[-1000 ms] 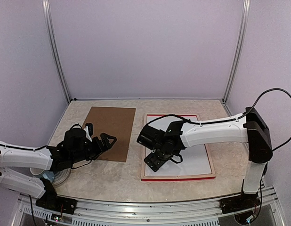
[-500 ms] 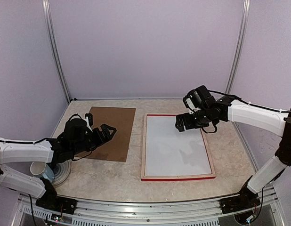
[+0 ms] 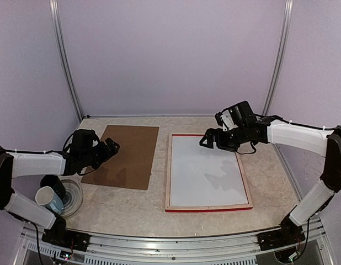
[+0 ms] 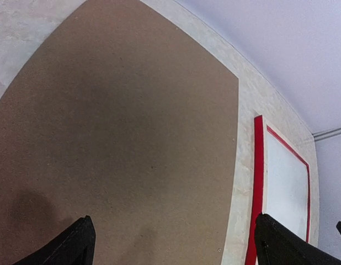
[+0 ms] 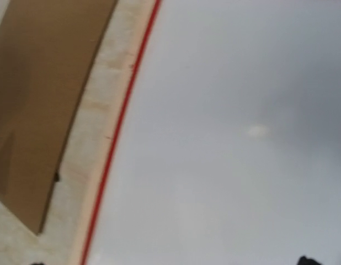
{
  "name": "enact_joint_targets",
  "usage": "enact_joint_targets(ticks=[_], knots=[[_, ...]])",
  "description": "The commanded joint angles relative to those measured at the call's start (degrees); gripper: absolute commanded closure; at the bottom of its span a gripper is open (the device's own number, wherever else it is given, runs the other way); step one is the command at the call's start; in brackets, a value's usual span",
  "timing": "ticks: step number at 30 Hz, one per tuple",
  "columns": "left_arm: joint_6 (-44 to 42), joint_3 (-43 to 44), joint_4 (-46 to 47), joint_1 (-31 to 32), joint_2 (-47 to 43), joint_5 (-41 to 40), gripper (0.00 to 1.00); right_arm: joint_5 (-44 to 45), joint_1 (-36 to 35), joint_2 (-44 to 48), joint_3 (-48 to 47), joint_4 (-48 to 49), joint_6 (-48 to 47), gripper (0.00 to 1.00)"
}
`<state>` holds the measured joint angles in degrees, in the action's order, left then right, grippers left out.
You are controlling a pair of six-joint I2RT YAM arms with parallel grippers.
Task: Put the photo into the frame
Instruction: Pick up the backboard from the center of the board.
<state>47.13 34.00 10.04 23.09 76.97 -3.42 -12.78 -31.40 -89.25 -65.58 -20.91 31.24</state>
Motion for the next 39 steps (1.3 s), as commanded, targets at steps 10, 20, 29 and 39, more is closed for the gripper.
enact_joint_targets(ticks=[10, 20, 29, 39], knots=[[-0.01, 4.92, -0.31, -7.58, 6.02, 3.60, 0.01, 26.44, -9.50, -10.46, -21.67, -13.62, 3.33, 0.01], [-0.07, 7.22, -0.16, -12.67, 6.27, 0.39, 0.01, 12.13, -5.06, -8.97, -15.24, -0.39, 5.21, 0.01], [1.19, 10.06, 0.33, -16.33, 10.67, 2.00, 0.01, 4.41, -7.77, -12.78, -19.43, 2.18, 10.63, 0.01], [0.56, 14.19, 0.35, -17.91, 18.67, 3.60, 0.01, 1.88, -15.58, -30.79, -37.88, -6.13, 14.18, 0.03]])
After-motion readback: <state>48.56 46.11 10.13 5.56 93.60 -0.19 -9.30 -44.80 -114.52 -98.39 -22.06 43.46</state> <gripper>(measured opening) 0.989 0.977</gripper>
